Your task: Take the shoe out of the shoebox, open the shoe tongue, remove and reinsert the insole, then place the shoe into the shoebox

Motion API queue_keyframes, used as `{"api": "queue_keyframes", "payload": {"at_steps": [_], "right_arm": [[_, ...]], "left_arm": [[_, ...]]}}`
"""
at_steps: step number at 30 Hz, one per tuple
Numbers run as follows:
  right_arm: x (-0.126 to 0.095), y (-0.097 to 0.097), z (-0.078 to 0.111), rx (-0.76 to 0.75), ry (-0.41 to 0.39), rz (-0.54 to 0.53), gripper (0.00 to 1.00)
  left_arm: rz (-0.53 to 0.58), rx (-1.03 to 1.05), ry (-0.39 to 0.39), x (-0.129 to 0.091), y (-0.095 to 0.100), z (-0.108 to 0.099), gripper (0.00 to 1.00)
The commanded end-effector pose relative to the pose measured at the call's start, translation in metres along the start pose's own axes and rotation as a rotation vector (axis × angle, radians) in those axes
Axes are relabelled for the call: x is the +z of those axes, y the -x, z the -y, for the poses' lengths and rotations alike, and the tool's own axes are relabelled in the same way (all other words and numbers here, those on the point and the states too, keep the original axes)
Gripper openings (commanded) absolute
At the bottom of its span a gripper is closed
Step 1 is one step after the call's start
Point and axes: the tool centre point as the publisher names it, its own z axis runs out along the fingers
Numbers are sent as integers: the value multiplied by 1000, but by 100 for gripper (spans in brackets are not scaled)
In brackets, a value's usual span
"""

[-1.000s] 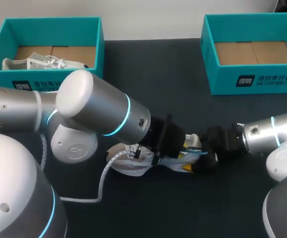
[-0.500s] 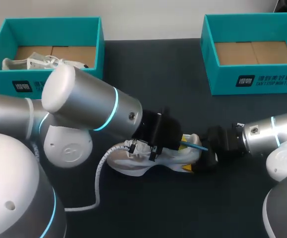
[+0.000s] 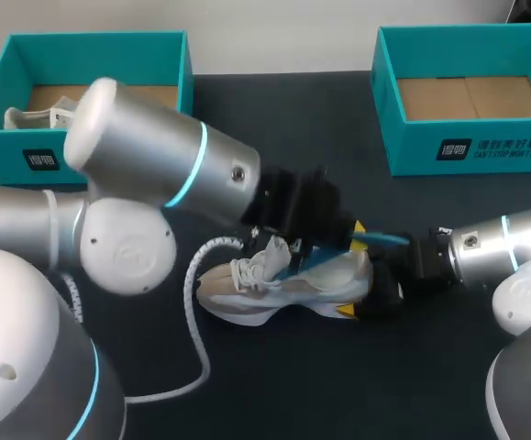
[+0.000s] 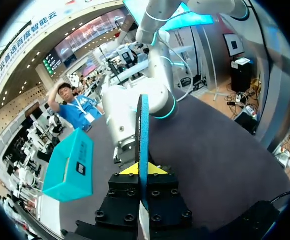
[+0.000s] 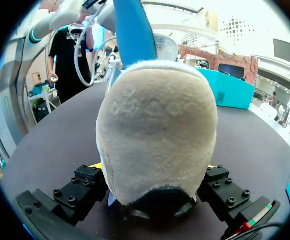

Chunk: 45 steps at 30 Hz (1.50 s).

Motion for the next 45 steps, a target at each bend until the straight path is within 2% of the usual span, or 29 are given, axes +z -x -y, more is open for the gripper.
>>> {"api": "queue_keyframes", "payload": {"at_steps": [1,11,17,21,23,27,32,45], "right_arm": [[3,-1,1,-1,-3,2,0],[3,-1,1,-1,-3,2,0],[3,-1,1,-1,-3,2,0],[3,-1,1,-1,-3,2,0],[3,-1,1,-1,-3,2,0],[3,-1,1,-1,-3,2,0],[3,-1,1,-1,-3,2,0],[3,-1,1,-1,-3,2,0]], "left_arm": [[-34,-7,-57,-17,11,13,0],[-89,-94,-211,-49,41,54,0],[-62,-130,-328,-78,59,73,0],[-25,-149,-374,-93,69,83,0],[-15,-161,-417,-101,75,85,0],[11,-185,-451,-114,85,86,0],[-37,-226,-513,-123,92,78,0],[-37,-226,-513,-123,92,78,0]]}}
